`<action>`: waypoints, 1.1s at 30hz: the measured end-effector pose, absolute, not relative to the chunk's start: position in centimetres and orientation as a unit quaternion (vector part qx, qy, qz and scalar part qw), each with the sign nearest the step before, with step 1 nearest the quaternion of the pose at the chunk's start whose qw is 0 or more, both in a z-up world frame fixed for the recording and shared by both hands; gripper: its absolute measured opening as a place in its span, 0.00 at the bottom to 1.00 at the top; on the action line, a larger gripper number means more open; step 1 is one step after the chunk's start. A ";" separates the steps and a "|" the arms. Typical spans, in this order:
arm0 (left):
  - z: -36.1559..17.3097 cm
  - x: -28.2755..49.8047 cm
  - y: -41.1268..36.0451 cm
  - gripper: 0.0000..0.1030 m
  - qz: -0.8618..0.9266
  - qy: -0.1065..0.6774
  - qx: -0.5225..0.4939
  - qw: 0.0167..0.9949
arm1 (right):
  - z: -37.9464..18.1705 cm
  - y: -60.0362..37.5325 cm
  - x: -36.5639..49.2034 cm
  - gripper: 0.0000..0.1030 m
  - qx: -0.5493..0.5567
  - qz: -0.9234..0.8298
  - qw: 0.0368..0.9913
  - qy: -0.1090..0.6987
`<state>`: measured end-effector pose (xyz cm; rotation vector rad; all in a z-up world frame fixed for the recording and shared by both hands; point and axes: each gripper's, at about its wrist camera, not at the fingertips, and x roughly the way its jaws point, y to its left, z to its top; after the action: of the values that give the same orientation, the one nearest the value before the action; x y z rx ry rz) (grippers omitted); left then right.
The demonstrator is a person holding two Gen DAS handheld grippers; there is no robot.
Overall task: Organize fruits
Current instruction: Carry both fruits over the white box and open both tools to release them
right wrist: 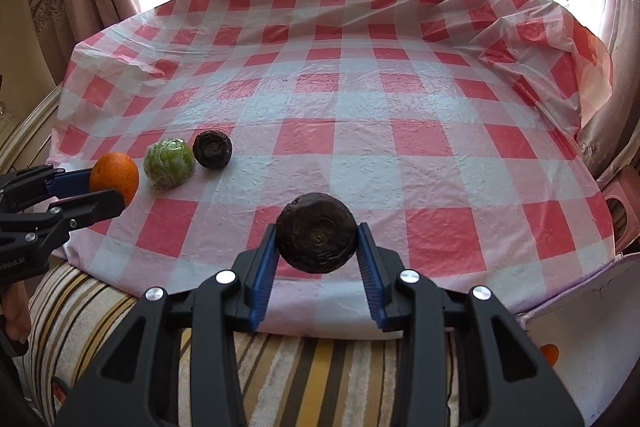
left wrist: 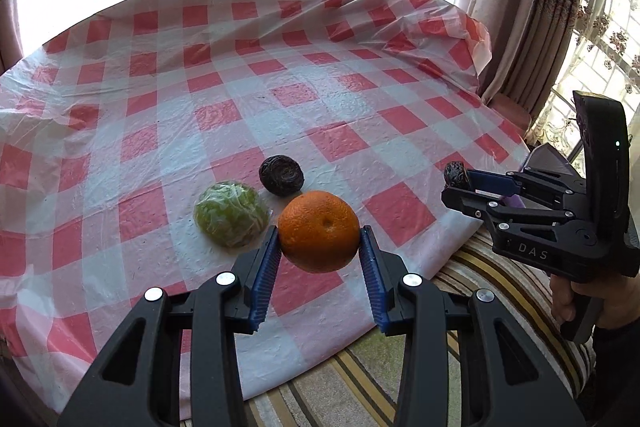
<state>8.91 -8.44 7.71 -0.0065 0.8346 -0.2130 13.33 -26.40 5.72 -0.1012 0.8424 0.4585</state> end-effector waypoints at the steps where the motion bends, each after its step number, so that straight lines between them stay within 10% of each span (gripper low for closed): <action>1: 8.0 9.0 -9.1 0.37 -0.109 0.404 0.004 0.908 | 5.8 -27.0 13.1 0.38 -0.048 0.216 0.887 0.406; 33: 6.8 10.8 -33.3 0.37 -0.315 0.453 0.229 0.802 | 3.4 -46.2 8.4 0.38 -0.012 0.067 0.891 0.448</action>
<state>10.82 -33.30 6.79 0.4909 0.9705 -0.6763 8.39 -46.18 3.35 -0.0248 0.9298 0.1386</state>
